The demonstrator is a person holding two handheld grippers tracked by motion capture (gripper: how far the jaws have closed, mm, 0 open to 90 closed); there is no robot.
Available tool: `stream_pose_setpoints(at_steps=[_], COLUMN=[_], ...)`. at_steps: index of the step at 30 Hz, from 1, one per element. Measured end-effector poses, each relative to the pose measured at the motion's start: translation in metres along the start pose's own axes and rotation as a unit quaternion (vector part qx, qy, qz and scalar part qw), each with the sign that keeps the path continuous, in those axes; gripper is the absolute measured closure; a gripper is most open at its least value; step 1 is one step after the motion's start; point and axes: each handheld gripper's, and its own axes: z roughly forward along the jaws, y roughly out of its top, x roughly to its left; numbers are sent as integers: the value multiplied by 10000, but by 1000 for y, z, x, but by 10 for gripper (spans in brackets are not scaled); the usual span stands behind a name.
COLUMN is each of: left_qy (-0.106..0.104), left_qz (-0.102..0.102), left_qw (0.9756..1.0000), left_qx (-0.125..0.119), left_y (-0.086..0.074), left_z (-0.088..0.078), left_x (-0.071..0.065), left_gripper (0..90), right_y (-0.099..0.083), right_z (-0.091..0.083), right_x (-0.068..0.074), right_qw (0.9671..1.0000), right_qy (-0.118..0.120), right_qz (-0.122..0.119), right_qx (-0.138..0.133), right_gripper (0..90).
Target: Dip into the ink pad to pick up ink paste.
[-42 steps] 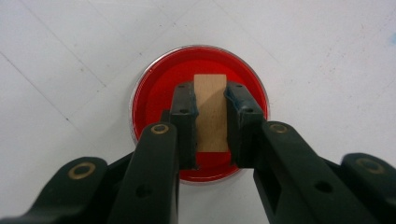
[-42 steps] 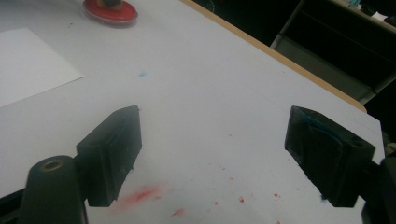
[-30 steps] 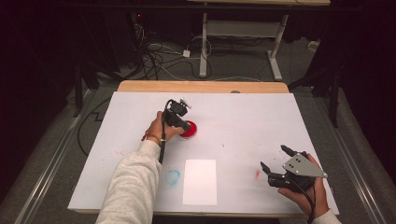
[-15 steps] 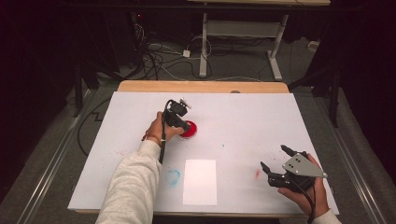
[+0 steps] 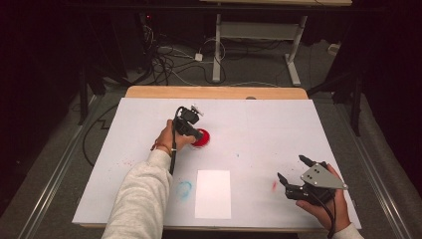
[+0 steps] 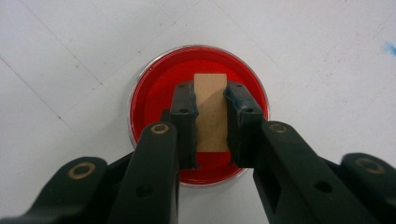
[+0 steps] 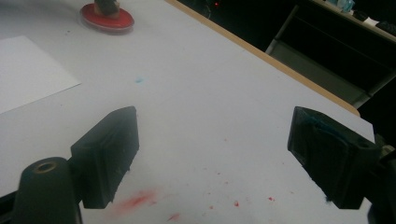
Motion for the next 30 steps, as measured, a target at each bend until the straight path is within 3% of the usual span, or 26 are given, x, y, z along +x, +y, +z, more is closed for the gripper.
stream_pose_setpoints(at_steps=[6,12,15,20,24,30], left_qy=[1,260,274,253,262,285], left_qz=[-2,75,50,31,149,301], left_qw=[10000,9996,9996,9992,9970,9930], left_qx=[2,49,21,-295,-712,-1110], left_y=[0,1,0,-4,-7,-17], left_z=[0,0,-1,-8,-29,-53], left_x=[0,-8,-8,-9,-11,-17], left_gripper=[735,735,735,735,735,735], right_y=[0,0,0,-1,-1,0], right_z=[0,0,0,0,0,1], right_x=[0,0,0,-1,-1,-1], right_qw=[10000,10000,10000,10000,10000,10000], right_qy=[-7,-3,-10,-16,-20,-16], right_qz=[10,-5,-4,2,-1,24], right_qx=[-1,15,18,18,15,28], right_gripper=[169,169,170,169,170,172])
